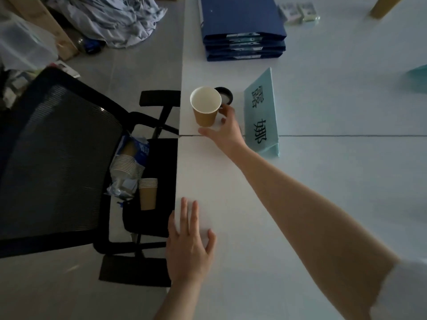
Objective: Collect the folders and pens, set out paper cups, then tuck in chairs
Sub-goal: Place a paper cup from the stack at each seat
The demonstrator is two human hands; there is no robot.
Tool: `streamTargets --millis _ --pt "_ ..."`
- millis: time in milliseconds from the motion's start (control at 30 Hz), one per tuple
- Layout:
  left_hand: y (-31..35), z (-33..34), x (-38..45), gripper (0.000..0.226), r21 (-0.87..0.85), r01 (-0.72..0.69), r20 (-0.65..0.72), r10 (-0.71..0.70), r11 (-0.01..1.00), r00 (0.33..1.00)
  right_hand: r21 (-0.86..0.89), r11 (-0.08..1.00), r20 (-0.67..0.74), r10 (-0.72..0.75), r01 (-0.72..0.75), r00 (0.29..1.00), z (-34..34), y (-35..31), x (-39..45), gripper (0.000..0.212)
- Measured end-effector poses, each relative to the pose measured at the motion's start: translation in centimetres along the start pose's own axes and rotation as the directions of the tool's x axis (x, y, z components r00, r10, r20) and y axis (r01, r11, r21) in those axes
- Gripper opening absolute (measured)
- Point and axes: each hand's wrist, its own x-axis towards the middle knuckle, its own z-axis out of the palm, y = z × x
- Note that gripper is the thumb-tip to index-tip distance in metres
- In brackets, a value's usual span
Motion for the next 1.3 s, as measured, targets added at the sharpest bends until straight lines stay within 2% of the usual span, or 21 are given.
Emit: streamTargets --millis 233,300,500,667,767,1033,1167,1300 --pt "0.0 -0.1 0.1 0.077 0.022 0.000 -0.004 0.000 1.000 1.000 0.083 0.996 -0.060 -0.019 0.024 0.998 0.6 0.2 1.3 0.067" --pt "0.0 -0.1 0.1 0.076 0.025 -0.002 -0.015 0.002 1.000 1.000 0.080 0.997 -0.053 -0.017 0.022 0.998 0.7 0.3 1.4 0.070" --pt "0.0 0.3 0.0 0.076 0.046 -0.009 -0.048 0.011 0.999 0.999 -0.033 0.995 0.019 -0.096 0.097 0.995 1.8 0.1 2.3 0.098" --pt "-0.2 0.6 0.0 0.075 0.056 -0.009 -0.082 0.013 0.998 0.997 0.058 0.995 -0.035 -0.073 0.075 0.997 2.6 -0.1 2.3 0.079" --pt "-0.3 0.5 0.1 0.074 0.066 -0.017 -0.099 0.023 0.998 0.995 0.072 0.995 -0.062 -0.063 0.068 0.996 2.2 0.3 1.2 0.079" --pt "-0.1 0.5 -0.2 0.070 0.154 -0.015 -0.065 0.025 0.988 0.998 0.093 0.991 -0.115 -0.087 0.098 0.990 -3.0 5.4 -9.0 0.068" --pt "0.2 0.8 -1.8 0.075 0.207 -0.044 -0.029 0.051 0.977 0.998 0.053 0.997 -0.200 -0.047 0.059 0.979 -6.0 8.8 -12.6 0.068" --pt "1.2 2.0 -4.9 0.076 0.212 -0.032 -0.033 0.039 0.977 0.999 0.050 0.998 -0.310 -0.012 0.029 0.951 -8.6 10.3 -12.3 0.066"
